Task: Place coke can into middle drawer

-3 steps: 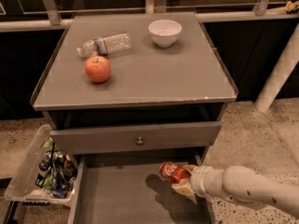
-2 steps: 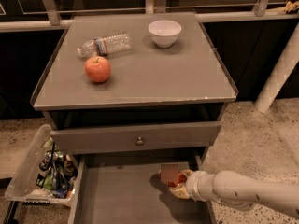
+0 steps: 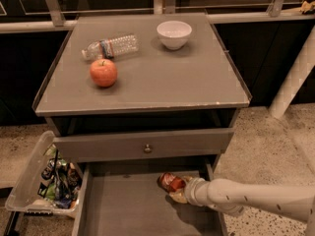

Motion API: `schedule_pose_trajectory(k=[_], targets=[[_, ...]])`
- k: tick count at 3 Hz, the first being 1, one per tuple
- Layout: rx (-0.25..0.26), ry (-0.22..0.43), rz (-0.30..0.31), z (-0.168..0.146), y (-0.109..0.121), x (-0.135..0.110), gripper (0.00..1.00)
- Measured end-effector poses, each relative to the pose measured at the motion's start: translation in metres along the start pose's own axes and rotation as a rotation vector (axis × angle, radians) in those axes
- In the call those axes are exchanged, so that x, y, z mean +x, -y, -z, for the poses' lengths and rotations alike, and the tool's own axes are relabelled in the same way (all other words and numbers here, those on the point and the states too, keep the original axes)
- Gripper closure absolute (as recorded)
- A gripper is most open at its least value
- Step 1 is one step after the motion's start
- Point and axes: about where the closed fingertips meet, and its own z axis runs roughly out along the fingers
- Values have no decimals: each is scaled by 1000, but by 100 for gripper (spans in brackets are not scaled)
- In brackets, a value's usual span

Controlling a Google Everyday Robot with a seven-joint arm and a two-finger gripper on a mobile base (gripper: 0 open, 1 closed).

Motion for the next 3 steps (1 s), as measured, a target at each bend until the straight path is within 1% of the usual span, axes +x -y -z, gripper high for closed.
schedule_pose_trajectory(k=[1,2,3], targets=[[-9,40,-16,-23,0,-10,100],[-34,75,-28,-31,-3,-17,100],[-69,110,-27,-23,-7,-25,100]])
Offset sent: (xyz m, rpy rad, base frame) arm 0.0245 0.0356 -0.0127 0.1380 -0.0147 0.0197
